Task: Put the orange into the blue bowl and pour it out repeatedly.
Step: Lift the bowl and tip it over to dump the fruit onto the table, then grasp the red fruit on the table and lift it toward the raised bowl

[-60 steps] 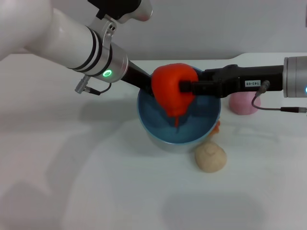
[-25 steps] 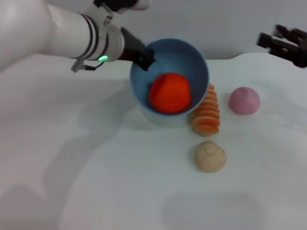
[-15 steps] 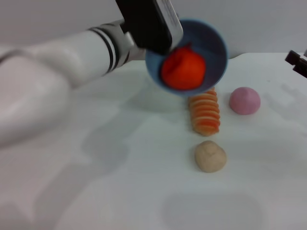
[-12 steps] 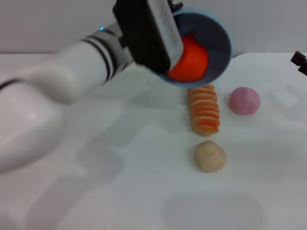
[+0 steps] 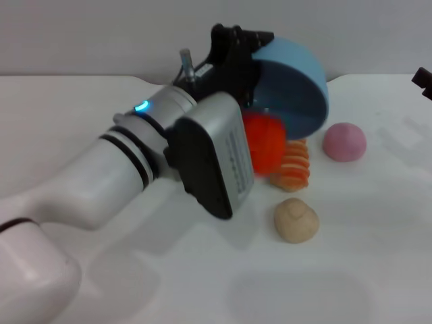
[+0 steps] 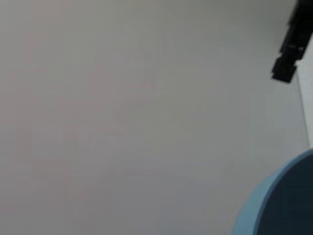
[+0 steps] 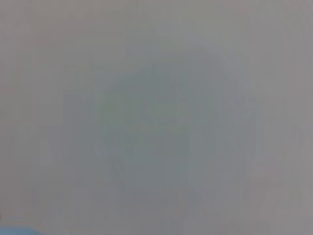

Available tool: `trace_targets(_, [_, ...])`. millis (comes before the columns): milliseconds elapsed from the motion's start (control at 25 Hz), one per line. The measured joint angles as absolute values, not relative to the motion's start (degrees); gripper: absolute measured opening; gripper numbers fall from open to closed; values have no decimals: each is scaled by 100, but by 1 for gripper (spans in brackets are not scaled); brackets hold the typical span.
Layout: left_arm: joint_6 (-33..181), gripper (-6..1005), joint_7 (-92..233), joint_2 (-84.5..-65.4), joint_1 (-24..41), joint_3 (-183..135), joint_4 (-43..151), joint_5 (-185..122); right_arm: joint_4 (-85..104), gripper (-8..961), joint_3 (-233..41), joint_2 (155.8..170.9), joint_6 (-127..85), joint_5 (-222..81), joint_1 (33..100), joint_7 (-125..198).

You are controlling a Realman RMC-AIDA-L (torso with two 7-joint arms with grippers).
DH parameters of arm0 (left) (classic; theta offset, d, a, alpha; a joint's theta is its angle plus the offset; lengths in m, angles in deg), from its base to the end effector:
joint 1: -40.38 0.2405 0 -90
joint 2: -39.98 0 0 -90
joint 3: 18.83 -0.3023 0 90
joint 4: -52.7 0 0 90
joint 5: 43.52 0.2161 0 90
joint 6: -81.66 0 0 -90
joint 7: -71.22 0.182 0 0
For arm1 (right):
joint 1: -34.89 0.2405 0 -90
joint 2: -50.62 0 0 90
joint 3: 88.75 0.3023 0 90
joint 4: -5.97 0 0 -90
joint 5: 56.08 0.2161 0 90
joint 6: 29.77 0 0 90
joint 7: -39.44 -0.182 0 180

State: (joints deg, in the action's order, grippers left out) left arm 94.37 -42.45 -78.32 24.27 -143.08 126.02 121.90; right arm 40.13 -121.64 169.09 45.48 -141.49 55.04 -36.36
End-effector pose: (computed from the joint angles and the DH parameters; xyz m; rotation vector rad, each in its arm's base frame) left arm -0.1336 0.3785 -0.1238 -1.8873 0.8800 -0.0600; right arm 0.3588 0.3806 0.0303 -1.9398 0.8392 0.9894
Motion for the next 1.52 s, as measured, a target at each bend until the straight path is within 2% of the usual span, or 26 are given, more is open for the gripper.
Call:
trace_targets(240, [10093,0,-4112,-7877,2497,-14408,12378,11912,4010,778,-12172,16913,4567,-14146,5497,-3637])
trace_targets(400, [9037,-1,-4172,-7888,2337,-13750,13007,10461,4117,777,-12232,16890,4603,-14243,5460,-4069])
trace_targets(560, [6492,-1,-5077,-7844,1636,-12358,13265,9485,4566,778,-12240,16871,4632,-14774,5456,-4884])
trace_targets(720, [4490,-1,-6300,-7809,817,-11255,12903,9855,5269,778,-12249,16882,4933,-15585,5511,-5759])
trace_targets(760, [4490,-1,-6300,-7809,817,-11255,12903,9855,5432,777,-12249,16875,5047,-15806,5552,-5990])
trace_targets(880, [3001,-1,-7144,-7808,94,-10802,12420,10454,5965,778,-12304,16876,5375,-16401,5676,-6510])
trace_targets(1000, [2381,-1,-7846,-7811,-271,-10432,12212,10756,6562,778,-12922,16903,5646,-17001,5815,-7206])
trace_targets(1280, [2447,-1,-7942,-7812,-397,-10111,12058,10834,6462,778,-14022,16905,5552,-17701,6313,-7680])
trace_targets(1520, [2604,-1,-7934,-7819,-398,-10144,11882,10840,5612,777,-15090,16939,4145,-17842,6868,-7687])
